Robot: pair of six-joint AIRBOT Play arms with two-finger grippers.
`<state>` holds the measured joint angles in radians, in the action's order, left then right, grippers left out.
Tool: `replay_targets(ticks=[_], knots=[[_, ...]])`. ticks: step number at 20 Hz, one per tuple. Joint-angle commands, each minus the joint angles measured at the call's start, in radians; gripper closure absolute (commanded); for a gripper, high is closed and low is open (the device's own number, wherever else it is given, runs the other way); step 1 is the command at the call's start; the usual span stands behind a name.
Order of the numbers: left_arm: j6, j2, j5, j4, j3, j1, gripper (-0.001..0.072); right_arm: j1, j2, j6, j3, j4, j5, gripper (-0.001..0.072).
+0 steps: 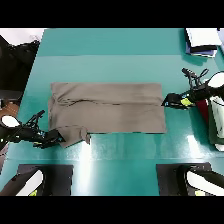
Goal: Fold the shirts.
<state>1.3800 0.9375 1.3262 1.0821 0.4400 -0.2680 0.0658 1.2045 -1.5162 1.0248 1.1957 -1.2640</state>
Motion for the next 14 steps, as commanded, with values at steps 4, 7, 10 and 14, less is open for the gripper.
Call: replay_targets(ticks=[4,7,10,14], knots=[[-0.015,0.036,-0.034,-0.031,-0.002,0.001,0.0423,0.000,-0.001,-0.001,0.000,0.000,0.004,0.0111],[-0.076,0.036,-0.077,-0.109,-0.002,0.000,0.0677,0.000,-0.001,-0.001,0.000,0.000,-0.004,0.0111],[-0.083,0.035,-0.073,-0.131,0.016,0.000,0.0676,0.001,-0.001,0.000,0.000,0.004,-0.030,0.0112],[-0.098,0.029,0.042,-0.128,0.091,0.001,0.0676,0.001,-0.001,-0.001,-0.038,0.011,-0.084,0.0111]])
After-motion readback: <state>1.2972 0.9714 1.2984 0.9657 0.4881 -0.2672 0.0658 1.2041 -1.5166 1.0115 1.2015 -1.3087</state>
